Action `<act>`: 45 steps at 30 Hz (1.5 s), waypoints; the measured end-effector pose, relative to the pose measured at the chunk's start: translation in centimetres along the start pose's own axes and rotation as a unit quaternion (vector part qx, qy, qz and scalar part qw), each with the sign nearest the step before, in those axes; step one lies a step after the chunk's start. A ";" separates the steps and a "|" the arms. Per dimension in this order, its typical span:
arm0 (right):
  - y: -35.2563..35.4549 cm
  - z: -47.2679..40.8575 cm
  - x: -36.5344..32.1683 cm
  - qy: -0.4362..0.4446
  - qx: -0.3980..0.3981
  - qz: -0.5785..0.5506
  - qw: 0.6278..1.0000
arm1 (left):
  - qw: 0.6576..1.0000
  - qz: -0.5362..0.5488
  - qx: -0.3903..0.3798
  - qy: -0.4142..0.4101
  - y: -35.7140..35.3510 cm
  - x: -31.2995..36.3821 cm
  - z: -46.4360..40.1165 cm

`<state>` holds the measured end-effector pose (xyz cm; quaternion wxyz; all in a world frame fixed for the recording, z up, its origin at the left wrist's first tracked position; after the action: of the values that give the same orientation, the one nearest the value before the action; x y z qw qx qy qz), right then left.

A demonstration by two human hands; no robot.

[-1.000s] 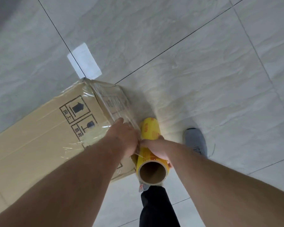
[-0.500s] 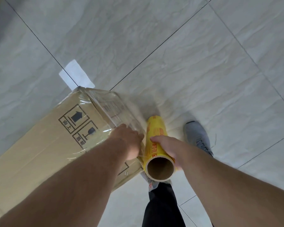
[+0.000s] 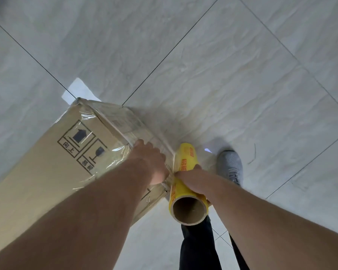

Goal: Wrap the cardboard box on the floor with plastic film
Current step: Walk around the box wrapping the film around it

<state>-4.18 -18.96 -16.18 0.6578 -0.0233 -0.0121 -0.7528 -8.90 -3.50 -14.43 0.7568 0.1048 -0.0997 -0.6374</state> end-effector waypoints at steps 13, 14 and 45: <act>-2.0 -0.6 6.0 -0.028 -0.079 -0.332 0.940 | 1.000 0.001 -0.016 -0.010 -0.4 1.7 -0.2; -1.4 -0.6 6.5 -0.022 -0.058 -0.264 0.962 | 1.000 0.002 -0.022 -0.013 -0.5 2.0 -0.3; -8.7 0.2 9.2 -0.043 -0.143 -0.588 0.795 | 0.996 -0.075 0.011 -0.039 -1.3 5.9 1.0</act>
<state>-14.00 -26.85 -15.37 0.0769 -0.1379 0.0565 -0.9858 -9.47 -9.54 -13.71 0.7016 0.0952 -0.1276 -0.6945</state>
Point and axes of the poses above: each hand's wrist, its own z-axis away from the middle knuckle, its own y-axis out of the back of the hand, x = y × z, the point moved 7 cm from there along -z, towards the middle knuckle
